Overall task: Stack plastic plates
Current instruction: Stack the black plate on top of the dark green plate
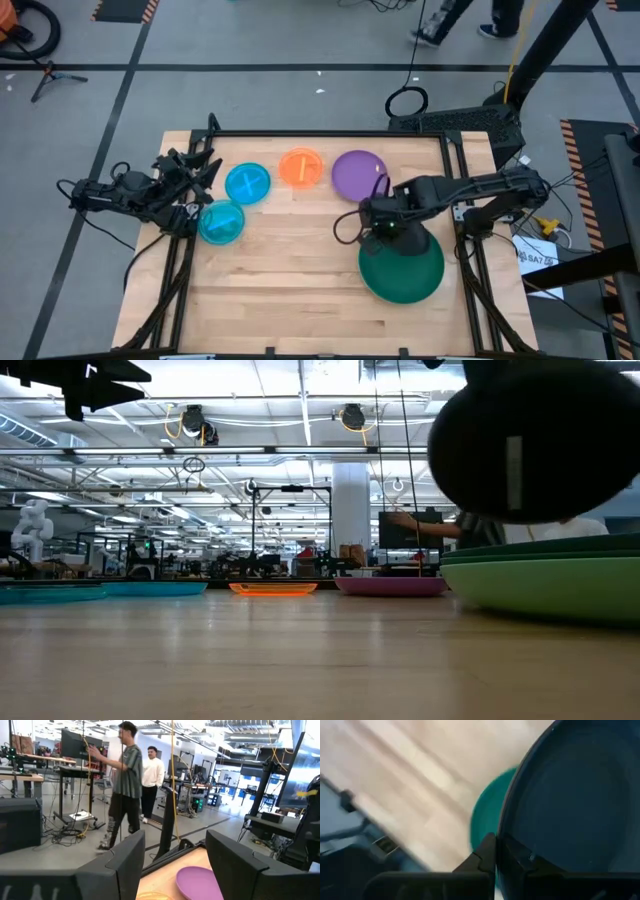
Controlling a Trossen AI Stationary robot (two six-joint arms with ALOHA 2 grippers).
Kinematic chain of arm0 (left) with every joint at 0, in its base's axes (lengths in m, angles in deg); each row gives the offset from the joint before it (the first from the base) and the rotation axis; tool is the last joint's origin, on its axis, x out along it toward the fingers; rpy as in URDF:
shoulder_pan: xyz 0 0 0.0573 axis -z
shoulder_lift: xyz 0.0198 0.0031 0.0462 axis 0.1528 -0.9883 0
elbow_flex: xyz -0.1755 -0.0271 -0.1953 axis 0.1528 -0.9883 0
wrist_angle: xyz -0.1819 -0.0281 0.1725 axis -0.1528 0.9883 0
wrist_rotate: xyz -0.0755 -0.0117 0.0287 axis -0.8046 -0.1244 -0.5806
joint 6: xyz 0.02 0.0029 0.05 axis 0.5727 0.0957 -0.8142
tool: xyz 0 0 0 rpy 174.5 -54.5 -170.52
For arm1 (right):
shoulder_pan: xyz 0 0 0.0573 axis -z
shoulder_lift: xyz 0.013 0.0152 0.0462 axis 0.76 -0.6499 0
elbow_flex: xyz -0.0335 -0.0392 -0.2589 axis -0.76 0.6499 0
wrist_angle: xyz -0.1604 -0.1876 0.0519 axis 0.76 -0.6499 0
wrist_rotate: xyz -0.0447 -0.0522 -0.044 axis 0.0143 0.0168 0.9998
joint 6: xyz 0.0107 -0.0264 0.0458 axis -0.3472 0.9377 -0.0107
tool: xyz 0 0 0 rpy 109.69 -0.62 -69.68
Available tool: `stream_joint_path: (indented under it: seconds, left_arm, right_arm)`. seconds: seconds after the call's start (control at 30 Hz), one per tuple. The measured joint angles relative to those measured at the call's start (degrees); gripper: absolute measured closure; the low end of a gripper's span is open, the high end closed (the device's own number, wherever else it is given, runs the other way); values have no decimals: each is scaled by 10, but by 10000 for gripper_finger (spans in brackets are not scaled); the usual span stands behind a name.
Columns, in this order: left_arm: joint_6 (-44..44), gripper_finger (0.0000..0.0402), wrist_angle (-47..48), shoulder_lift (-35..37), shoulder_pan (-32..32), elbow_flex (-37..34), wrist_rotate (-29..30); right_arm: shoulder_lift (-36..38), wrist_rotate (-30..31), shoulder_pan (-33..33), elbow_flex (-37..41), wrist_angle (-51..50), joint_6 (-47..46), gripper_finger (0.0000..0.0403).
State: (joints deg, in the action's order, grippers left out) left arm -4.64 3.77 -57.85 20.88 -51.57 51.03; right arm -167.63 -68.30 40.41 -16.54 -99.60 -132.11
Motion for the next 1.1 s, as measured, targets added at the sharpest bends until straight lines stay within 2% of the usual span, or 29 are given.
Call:
stream_joint_path:
  seconds: [0.13, 0.37, 0.6, 0.93, 1.1]
  left_arm:
    - [0, 188, -1, 0, 0, 0, 0]
    - [-11, 188, -3, 0, 0, 0, 0]
    - [-15, 188, 0, 0, 0, 0, 0]
    - [-18, 188, 1, 0, 0, 0, 0]
    - [-18, 188, 1, 0, 0, 0, 0]
  right_arm:
    - [-12, -42, -2, 0, -28, -38, 395]
    - [-69, -48, -17, 0, -18, -59, 395]
    - [-137, -79, -50, 0, -6, -106, 395]
    - [-170, -75, -79, 0, 34, -145, 394]
    - [-170, -47, -78, 0, 34, -145, 394]
